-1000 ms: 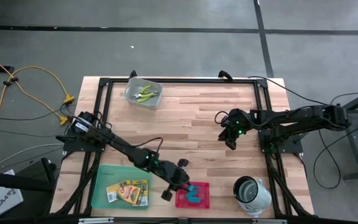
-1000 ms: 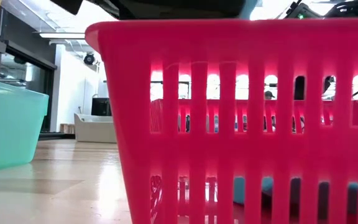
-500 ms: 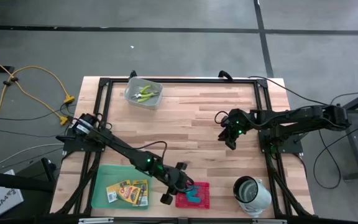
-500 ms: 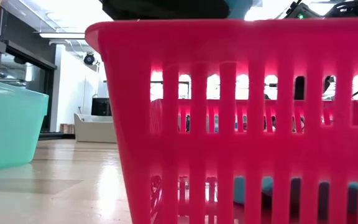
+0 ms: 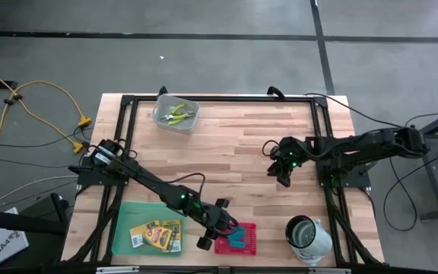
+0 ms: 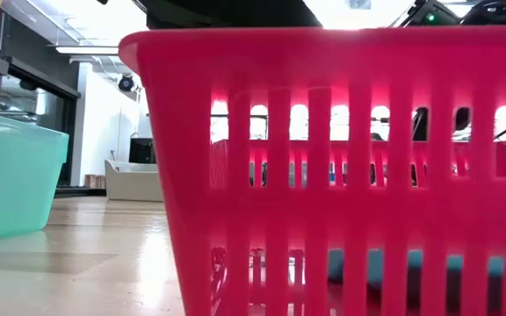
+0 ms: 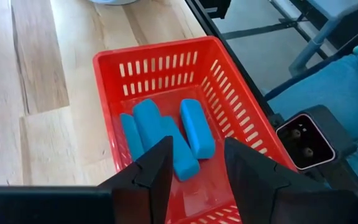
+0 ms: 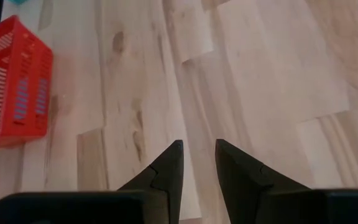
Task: Pick & Place School Supplies
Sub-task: Return to Home Position
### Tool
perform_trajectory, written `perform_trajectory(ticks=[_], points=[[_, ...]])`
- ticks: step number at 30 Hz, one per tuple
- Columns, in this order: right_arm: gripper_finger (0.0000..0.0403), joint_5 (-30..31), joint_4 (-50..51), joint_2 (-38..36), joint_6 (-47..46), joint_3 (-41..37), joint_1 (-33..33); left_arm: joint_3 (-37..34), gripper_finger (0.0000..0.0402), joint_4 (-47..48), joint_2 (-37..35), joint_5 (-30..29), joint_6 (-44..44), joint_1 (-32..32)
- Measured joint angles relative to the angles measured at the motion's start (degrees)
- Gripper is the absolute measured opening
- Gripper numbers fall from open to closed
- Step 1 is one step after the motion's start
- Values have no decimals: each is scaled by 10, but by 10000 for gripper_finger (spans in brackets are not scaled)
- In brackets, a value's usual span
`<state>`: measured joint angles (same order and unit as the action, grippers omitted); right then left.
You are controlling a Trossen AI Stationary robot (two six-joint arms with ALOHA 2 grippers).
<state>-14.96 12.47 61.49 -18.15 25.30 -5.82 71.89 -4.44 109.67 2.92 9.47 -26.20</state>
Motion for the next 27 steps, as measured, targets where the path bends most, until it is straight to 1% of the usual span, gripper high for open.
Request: perform_trajectory(ticks=[6,11,14,19,25,27], points=[[85,3,-5,0,0,0,20,0,140,-4,0,0,0,0],[85,45,-17,0,0,0,29,-1,140,-8,-3,1,-11,10],[85,57,-22,0,-1,0,27,-1,140,-14,-10,1,-27,23],[85,55,-36,0,-10,0,27,-1,140,-16,-23,0,-35,54],[85,55,-43,0,-11,0,27,-1,140,-3,-58,0,-34,103],[85,54,-41,0,-10,0,27,-1,140,0,-68,0,-9,118]])
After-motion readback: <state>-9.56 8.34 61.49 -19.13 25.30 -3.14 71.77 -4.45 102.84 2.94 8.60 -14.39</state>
